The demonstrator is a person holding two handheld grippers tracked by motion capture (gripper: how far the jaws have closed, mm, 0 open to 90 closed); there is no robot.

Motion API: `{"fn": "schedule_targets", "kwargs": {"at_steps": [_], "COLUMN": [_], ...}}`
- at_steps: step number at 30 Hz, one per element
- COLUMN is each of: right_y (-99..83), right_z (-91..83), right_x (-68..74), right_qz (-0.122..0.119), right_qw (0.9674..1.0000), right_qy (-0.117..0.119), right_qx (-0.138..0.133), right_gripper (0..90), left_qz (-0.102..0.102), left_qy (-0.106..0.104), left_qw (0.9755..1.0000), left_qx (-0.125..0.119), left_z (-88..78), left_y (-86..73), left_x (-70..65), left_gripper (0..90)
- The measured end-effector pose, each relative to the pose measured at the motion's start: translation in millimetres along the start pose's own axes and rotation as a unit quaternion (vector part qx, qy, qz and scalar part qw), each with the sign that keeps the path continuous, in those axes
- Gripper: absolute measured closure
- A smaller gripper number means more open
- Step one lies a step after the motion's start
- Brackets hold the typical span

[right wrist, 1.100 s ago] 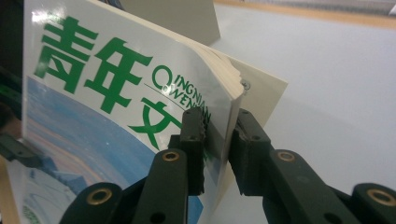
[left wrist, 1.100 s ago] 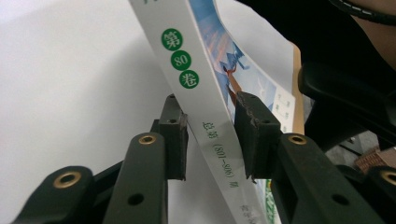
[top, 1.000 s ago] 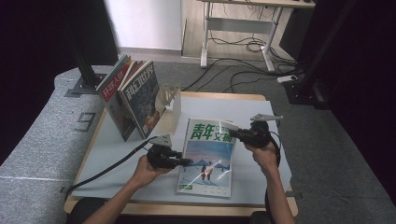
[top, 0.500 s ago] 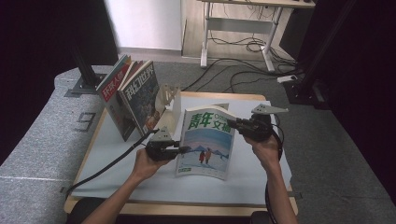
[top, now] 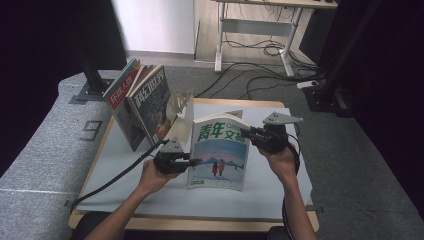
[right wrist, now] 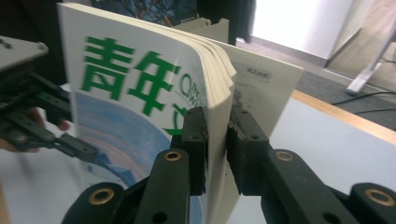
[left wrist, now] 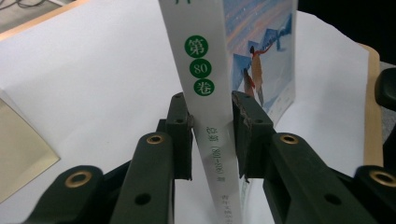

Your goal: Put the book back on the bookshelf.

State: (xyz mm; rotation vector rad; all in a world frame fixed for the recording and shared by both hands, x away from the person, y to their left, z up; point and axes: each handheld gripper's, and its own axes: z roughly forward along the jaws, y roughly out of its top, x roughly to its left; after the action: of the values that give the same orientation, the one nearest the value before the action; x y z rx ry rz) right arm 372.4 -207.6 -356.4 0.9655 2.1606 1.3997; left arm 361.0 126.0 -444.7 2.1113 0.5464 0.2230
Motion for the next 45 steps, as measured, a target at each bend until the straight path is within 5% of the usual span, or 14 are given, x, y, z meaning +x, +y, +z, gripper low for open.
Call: {"fn": "schedule_targets", "kwargs": {"at_steps": [5, 12, 18, 23, 29, 32, 45], "right_y": [-1.5, -11.3, -21.9, -36.2, -44.6, -44.1, -44.4], "right_z": [-1.1, 0.4, 5.3, 19.7, 35.4, 35.8, 25.1], "right_x": [-0.6, -4.9, -11.6, -17.4, -16.4, -12.9, -12.0], "right_qz": [0.0, -0.003, -0.005, 0.004, -0.004, -0.018, -0.014], "right_qw": [1.0, 0.9998, 0.9999, 0.9997, 0.9967, 0.9946, 0.9944], "right_qy": [-0.006, -0.018, -0.012, 0.015, 0.074, 0.098, 0.104], "right_qx": [-0.004, -0.006, -0.002, 0.021, 0.032, 0.03, 0.014], "right_gripper": [67.8, 46.2, 20.2, 15.1, 16.4, 27.5, 43.1], "left_qz": [0.009, 0.027, 0.024, 0.029, 0.035, 0.039, 0.045], "left_qy": [-0.017, -0.024, -0.029, -0.032, -0.035, -0.034, -0.025], "left_qw": [0.9998, 0.9993, 0.9993, 0.999, 0.9988, 0.9987, 0.9987], "left_qx": [0.002, 0.002, -0.003, -0.004, -0.007, -0.007, 0.006], "left_z": [-4.2, -5.5, -6.0, -7.4, -8.8, -9.5, -9.0], "left_y": [-4.1, -5.0, -6.8, -8.2, -9.7, -10.0, -2.8], "left_x": [-1.2, -5.2, -3.7, -4.2, -5.6, -7.1, -5.8], "left_gripper": [73.1, 73.9, 74.0, 74.0, 74.0, 74.0, 71.3]}}
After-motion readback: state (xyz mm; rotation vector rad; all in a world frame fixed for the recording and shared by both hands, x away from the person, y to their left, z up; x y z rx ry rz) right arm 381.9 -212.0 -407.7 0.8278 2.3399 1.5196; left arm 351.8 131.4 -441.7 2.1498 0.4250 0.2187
